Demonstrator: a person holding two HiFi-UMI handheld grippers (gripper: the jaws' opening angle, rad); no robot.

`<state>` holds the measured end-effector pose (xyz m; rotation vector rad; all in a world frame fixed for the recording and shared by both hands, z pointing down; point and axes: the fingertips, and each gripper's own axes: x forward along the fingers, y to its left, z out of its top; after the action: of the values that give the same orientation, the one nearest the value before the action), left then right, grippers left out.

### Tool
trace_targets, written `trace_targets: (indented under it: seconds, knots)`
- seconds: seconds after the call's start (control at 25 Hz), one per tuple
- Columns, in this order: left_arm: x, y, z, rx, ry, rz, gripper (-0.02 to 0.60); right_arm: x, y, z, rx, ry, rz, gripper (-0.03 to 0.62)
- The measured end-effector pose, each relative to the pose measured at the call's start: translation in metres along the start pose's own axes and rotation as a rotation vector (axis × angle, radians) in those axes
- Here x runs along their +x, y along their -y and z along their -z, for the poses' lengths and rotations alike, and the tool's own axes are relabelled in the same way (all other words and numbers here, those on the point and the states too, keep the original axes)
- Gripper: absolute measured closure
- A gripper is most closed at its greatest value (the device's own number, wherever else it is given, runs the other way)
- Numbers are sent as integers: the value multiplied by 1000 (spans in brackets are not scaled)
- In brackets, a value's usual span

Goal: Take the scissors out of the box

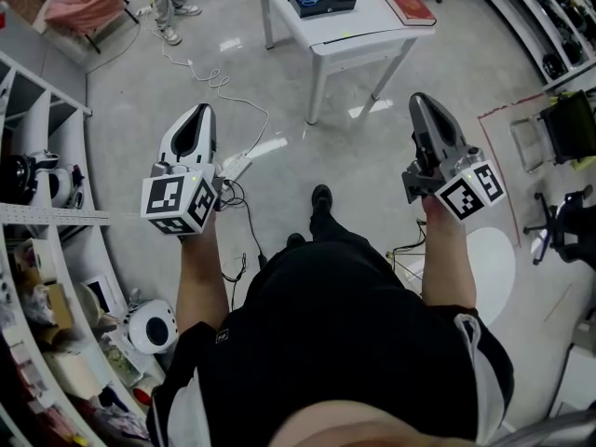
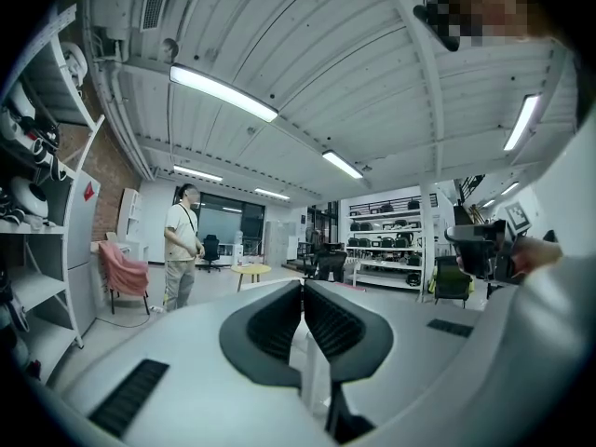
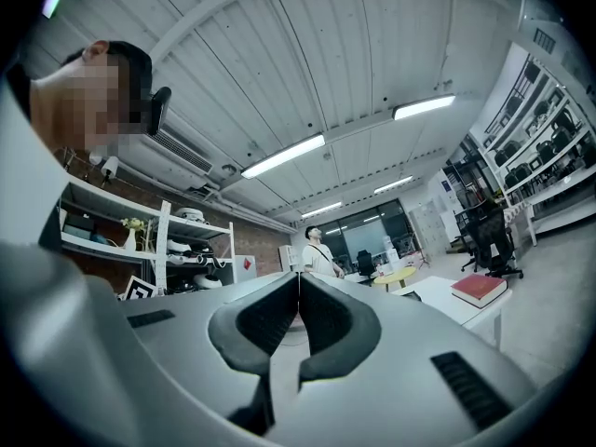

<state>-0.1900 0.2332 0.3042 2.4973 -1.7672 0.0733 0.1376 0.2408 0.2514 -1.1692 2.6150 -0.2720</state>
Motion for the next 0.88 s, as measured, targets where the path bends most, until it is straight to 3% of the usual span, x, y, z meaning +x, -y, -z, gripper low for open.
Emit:
trace_targets:
  seconds: [0.36,0.88]
  knots:
    - [53,-16,4,13,-33,-34,558,48,53,9,31,-11,-30,565]
    - [192,-23,1,21,-78,-44,558,132,175,2,54,-20,-51,565]
